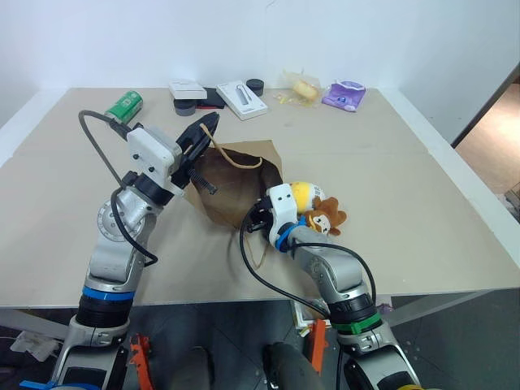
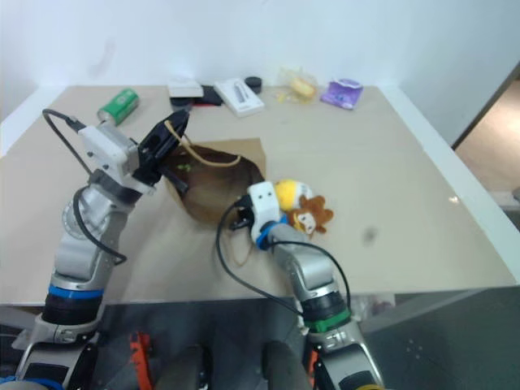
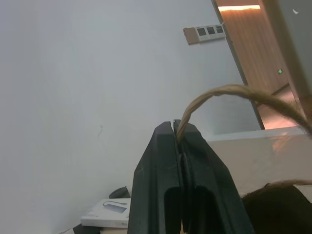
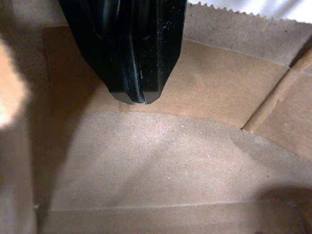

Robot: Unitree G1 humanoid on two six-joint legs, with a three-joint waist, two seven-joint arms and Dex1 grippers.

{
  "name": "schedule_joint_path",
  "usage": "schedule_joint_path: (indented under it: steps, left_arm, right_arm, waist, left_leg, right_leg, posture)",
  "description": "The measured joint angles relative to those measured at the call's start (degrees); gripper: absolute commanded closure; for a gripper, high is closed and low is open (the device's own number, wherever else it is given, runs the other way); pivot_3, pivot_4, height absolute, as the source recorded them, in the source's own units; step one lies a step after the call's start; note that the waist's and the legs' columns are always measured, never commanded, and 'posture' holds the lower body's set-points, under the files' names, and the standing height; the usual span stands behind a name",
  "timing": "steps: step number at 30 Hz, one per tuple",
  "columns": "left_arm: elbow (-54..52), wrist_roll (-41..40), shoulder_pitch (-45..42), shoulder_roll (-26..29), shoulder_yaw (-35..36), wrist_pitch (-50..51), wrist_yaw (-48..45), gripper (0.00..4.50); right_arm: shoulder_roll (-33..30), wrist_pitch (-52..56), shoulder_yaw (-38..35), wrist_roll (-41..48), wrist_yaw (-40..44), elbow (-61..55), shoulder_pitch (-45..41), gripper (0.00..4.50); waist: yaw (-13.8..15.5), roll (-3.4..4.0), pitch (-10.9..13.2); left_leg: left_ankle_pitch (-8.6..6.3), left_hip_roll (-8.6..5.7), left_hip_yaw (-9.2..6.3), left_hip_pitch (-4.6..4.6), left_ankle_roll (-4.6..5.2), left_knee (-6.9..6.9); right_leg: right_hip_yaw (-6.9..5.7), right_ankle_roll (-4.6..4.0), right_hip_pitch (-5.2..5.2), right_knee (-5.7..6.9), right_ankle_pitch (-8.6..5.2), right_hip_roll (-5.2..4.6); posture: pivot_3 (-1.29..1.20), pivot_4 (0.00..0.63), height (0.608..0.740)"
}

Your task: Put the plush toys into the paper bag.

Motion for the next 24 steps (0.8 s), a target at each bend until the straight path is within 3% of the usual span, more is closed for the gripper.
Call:
schedule_joint_path:
  steps: [9,13,17,18,19,24]
  left_arm:
    - [1.31,0.13,5.07,-0.08,-0.83,1.71,-2.64,4.50]
    - [1.67,0.59,5.23,-0.40,-1.73,1.70,-3.74,4.50]
    - [2.26,0.63,5.15,-0.82,-1.45,1.70,-3.67,4.50]
    - [2.47,0.65,5.12,-0.87,-1.39,1.70,-3.66,4.50]
    - [2.53,0.67,5.12,-0.88,-1.31,1.70,-3.66,4.50]
    - [2.77,0.71,4.78,-1.51,-1.18,1.70,-3.67,4.50]
  right_arm:
    - [-3.82,-9.31,0.21,2.97,12.47,-9.13,3.23,4.43]
    - [-7.29,-9.42,-0.43,6.11,17.55,-15.32,3.80,3.13]
    - [-17.05,-4.54,-7.55,13.53,23.69,-21.33,4.37,1.38]
    - [-19.53,-3.15,-10.38,15.54,24.76,-22.17,4.34,0.55]
    - [-20.25,-2.68,-11.54,16.20,25.00,-22.33,4.30,0.20]
    - [-25.80,-0.27,-16.06,17.06,24.61,-19.85,3.25,0.07]
  waist:
    - [-0.01,0.01,0.01]
    - [-0.01,0.01,0.01]
    - [0.15,0.03,0.03]
    - [0.13,0.02,0.03]
    - [0.13,0.02,0.03]
    - [0.00,0.03,0.03]
  left_leg:
    - [0.00,0.01,-0.01,-0.15,0.00,-0.03]
    - [0.00,0.00,-0.03,-0.15,0.00,-0.03]
    - [0.00,-0.09,0.00,-0.18,0.00,0.00]
    - [0.00,-0.08,0.00,-0.17,0.00,0.00]
    - [0.00,-0.08,0.00,-0.17,0.00,-0.01]
    - [0.00,-0.05,-0.02,-0.12,0.00,-0.07]
  right_leg:
    - [-0.01,0.00,-0.14,-0.03,-0.02,0.00]
    - [-0.02,-0.02,-0.13,-0.04,-0.03,0.00]
    - [-0.02,0.00,-0.11,-0.09,-0.04,-0.13]
    - [-0.02,0.00,-0.10,-0.11,-0.04,-0.13]
    - [-0.02,0.00,-0.10,-0.11,-0.04,-0.13]
    - [-0.02,-0.03,-0.12,-0.11,-0.04,-0.06]
  posture:
    - [0.00,0.150,0.740]
    - [0.00,0.150,0.740]
    - [0.00,0.150,0.740]
    - [0.00,0.150,0.740]
    - [0.00,0.150,0.740]
    - [0.00,0.150,0.740]
